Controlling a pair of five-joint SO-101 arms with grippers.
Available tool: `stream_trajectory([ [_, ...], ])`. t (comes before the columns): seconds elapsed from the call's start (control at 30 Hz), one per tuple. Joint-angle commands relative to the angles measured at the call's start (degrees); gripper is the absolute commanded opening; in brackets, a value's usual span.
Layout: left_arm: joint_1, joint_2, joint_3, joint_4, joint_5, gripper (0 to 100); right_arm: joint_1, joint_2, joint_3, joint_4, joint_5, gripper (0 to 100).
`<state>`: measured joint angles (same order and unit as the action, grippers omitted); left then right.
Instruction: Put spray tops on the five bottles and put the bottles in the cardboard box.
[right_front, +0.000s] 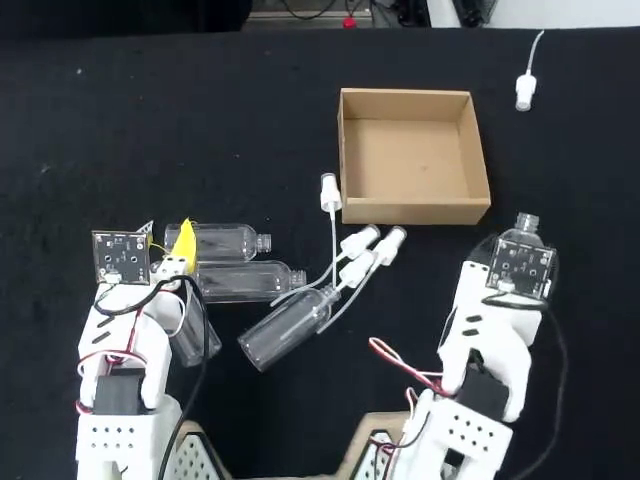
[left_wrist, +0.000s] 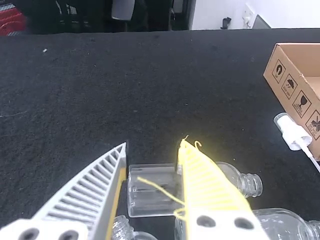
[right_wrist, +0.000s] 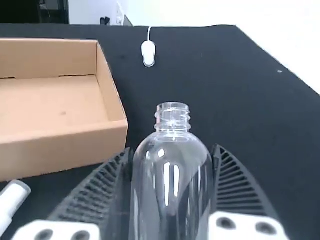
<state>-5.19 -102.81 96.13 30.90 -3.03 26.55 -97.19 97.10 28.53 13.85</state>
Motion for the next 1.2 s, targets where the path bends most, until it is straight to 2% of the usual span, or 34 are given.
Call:
stream_trajectory([
  [0.0,-0.57,0.35,1.27,0.26,0.18,17,1.14,-4.44,-0.31,4.75,0.70,19.4],
  [0.2,-0.57,0.44,1.36,0.35,0.18,17,-0.62,-10.42,-0.48,16.18,0.88,19.5],
  [0.5,-0.66,0.00,1.36,1.67,0.18,17,-0.62,-11.12,-0.66,18.11,0.97,19.6],
  [0.7,-0.66,0.00,1.36,1.93,0.18,17,-0.62,-11.30,-0.66,22.51,0.97,33.5],
  [0.77,-0.66,0.00,1.36,2.02,0.18,17,-0.62,-11.30,-0.66,22.68,0.97,35.0],
  [0.9,-0.66,0.00,1.36,2.02,0.09,17,-0.26,-11.12,-3.74,23.12,0.97,34.9],
  [1.1,-0.66,0.00,1.36,2.02,0.09,17,-0.53,-10.77,-15.69,28.22,0.53,34.5],
  [1.17,-0.66,0.00,1.36,2.02,0.09,17,-1.32,-10.77,-18.68,31.91,-0.44,29.2],
])
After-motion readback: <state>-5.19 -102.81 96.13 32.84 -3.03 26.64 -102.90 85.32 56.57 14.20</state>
